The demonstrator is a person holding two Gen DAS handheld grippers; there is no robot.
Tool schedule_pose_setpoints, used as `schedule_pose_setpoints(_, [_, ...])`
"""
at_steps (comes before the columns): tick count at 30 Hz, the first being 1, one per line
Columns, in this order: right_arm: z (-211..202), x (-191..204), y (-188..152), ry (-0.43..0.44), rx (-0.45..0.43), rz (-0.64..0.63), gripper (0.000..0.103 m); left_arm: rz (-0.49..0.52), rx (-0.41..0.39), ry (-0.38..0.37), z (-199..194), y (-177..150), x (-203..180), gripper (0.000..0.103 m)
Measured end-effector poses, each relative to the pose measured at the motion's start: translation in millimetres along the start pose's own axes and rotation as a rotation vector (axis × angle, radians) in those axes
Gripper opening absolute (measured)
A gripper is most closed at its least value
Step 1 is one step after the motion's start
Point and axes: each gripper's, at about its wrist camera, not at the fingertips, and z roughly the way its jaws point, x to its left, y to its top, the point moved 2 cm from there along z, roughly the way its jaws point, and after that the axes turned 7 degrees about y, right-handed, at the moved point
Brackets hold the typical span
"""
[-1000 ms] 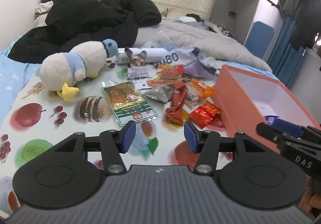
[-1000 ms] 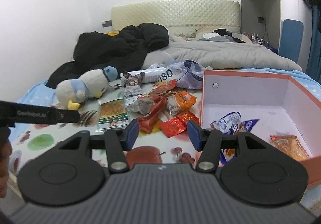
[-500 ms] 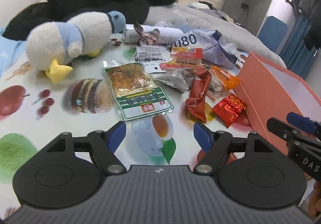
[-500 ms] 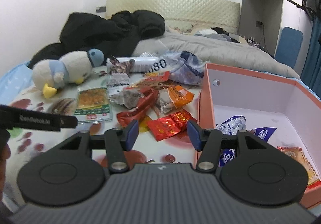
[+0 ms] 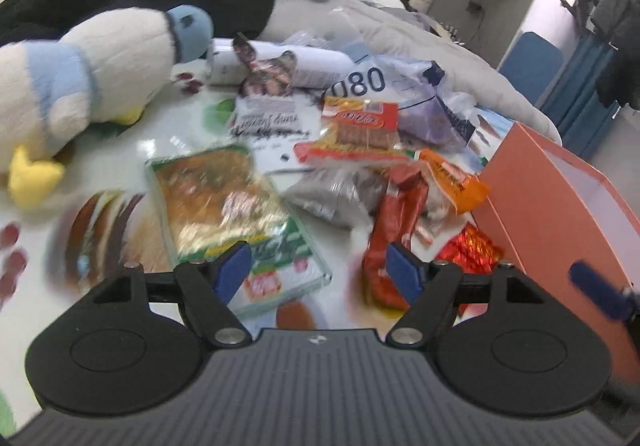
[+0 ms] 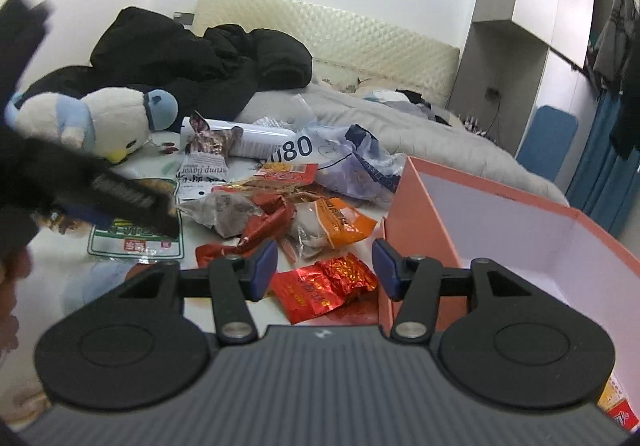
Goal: Organize snacks
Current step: 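Close the right gripper on the red candy packet while the left gripper closes on the clear plastic bag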
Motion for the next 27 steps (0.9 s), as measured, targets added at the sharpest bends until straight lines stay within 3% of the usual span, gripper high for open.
schedule_pose_setpoints(5, [27.0, 17.4, -9.2, 0.052, 0.068, -0.036, 0.054, 0.043, 0.013, -0.025, 28.1, 21.1, -9.3, 0.078])
schedule_pose_setpoints(14, [85.0, 33.7, -22.8, -0.019, 0.226, -0.137, 0.041, 0.186, 0.021, 0.007, 65.9, 37.4, -25.3, 0.077])
schedule_pose_setpoints(16, [90.7, 35.8, -22.7, -0.028, 0.236, -0.163, 0.036, 0.191, 0.036, 0.010, 73.1, 38.8, -25.9, 0.075])
schedule_pose_setpoints(20, [98.8, 35.4, -22.1, -0.024, 0.259, -0.162, 0.016, 0.197, 0.053, 0.022, 80.3, 37.5, -26.0, 0.066])
schedule_pose_setpoints(27, [92.7, 32.8, -21.1, 0.006, 0.261, -0.148, 0.004, 0.197, 0.051, 0.042, 62.7, 30.9, -24.1, 0.055])
